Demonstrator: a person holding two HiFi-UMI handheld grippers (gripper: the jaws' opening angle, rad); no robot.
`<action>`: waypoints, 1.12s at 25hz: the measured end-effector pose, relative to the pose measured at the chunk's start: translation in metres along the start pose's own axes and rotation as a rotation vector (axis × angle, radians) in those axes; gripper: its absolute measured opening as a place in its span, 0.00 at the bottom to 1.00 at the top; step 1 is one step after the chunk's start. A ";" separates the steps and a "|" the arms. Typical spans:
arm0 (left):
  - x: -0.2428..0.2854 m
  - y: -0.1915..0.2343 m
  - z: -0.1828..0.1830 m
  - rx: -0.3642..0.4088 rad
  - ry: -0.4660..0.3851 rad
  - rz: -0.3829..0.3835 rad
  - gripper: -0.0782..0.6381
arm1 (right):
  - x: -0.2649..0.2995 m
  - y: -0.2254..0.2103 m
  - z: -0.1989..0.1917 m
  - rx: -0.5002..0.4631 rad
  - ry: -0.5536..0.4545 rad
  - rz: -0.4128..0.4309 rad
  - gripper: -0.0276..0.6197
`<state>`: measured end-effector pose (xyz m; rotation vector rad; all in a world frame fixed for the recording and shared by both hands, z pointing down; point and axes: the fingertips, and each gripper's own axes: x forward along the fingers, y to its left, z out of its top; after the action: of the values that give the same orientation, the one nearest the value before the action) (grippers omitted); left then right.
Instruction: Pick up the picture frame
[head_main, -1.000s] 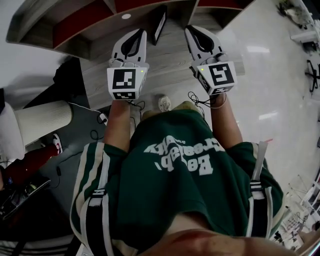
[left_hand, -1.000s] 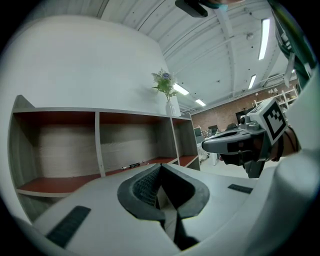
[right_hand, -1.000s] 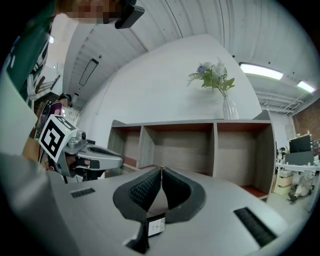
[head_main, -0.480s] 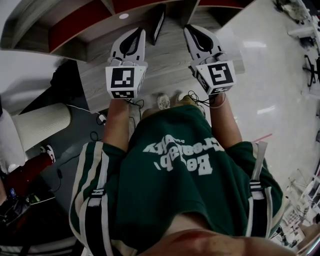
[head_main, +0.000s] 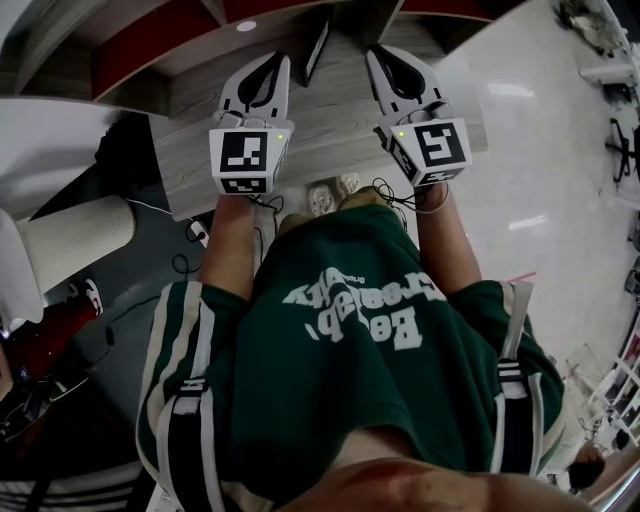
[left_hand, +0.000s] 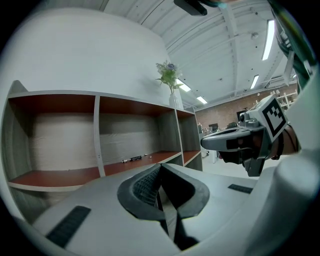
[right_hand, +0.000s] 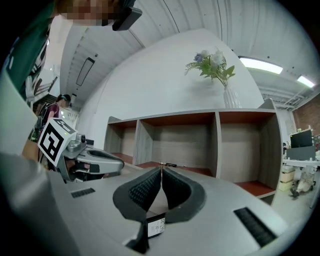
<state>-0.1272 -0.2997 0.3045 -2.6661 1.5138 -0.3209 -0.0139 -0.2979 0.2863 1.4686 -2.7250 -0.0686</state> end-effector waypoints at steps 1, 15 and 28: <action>0.002 0.000 0.001 0.001 0.005 0.003 0.13 | 0.002 -0.001 0.001 0.002 0.009 0.006 0.09; 0.032 -0.002 -0.008 0.001 0.080 0.083 0.13 | 0.030 -0.034 -0.019 0.054 0.055 0.101 0.09; 0.061 -0.018 -0.008 -0.032 0.077 0.149 0.13 | 0.038 -0.056 -0.025 0.020 0.032 0.216 0.09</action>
<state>-0.0832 -0.3420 0.3247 -2.5723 1.7427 -0.3984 0.0133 -0.3608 0.3089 1.1589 -2.8458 -0.0104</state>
